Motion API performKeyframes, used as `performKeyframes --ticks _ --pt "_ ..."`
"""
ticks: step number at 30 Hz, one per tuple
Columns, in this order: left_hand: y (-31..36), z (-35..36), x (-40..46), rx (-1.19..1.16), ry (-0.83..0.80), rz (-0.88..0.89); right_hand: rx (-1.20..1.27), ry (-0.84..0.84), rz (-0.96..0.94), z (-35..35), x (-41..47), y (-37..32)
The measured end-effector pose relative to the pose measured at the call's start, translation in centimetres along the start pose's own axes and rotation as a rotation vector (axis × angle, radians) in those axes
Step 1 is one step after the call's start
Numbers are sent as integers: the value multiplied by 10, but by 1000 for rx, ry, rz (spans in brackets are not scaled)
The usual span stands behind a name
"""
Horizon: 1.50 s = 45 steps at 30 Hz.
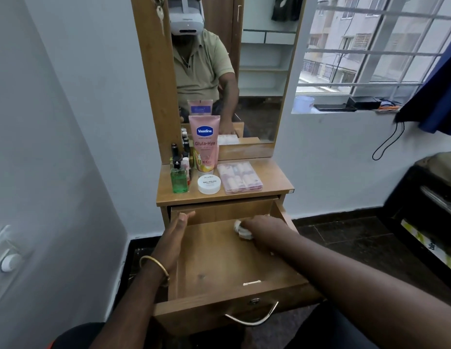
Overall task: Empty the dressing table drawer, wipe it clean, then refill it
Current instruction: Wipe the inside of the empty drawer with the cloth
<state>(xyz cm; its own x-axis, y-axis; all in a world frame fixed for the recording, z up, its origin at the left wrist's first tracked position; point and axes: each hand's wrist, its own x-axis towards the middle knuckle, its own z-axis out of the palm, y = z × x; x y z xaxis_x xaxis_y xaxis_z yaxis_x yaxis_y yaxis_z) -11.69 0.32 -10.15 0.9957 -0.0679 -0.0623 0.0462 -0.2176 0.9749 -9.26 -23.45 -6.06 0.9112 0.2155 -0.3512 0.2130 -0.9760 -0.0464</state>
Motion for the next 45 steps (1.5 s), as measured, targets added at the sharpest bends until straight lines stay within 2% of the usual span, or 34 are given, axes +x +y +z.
performKeyframes --ticks 6,10,14,19,23,28,31,33,35,38,41,45 --pt "-5 -1 4 -37 -21 -10 -16 -134 180 29 -3 12" --pt "-4 0 3 -27 -25 0 -5 -302 261 24 -17 11" --pt "-1 -1 2 -20 -10 16 42 -384 330 20 -18 10" --pt "3 0 2 -74 15 2 134 -366 298 23 -14 -19" --pt "3 0 3 -64 9 -3 186 -326 189 26 -9 -63" --pt "4 1 2 -104 8 -4 398 -315 96 30 5 -122" --pt "3 0 0 -132 18 -7 683 -430 92 31 10 -132" --pt "4 2 -2 -158 27 1 895 -467 174 31 12 -125" --pt "4 2 -2 -208 30 -9 1038 -395 214 26 16 -113" --pt "1 1 1 -216 9 -30 1121 -113 249 11 35 -97" --pt "2 2 2 -219 5 -32 1039 -30 226 7 42 -103" --pt "1 3 6 -199 45 -20 639 -305 21 24 24 -133"
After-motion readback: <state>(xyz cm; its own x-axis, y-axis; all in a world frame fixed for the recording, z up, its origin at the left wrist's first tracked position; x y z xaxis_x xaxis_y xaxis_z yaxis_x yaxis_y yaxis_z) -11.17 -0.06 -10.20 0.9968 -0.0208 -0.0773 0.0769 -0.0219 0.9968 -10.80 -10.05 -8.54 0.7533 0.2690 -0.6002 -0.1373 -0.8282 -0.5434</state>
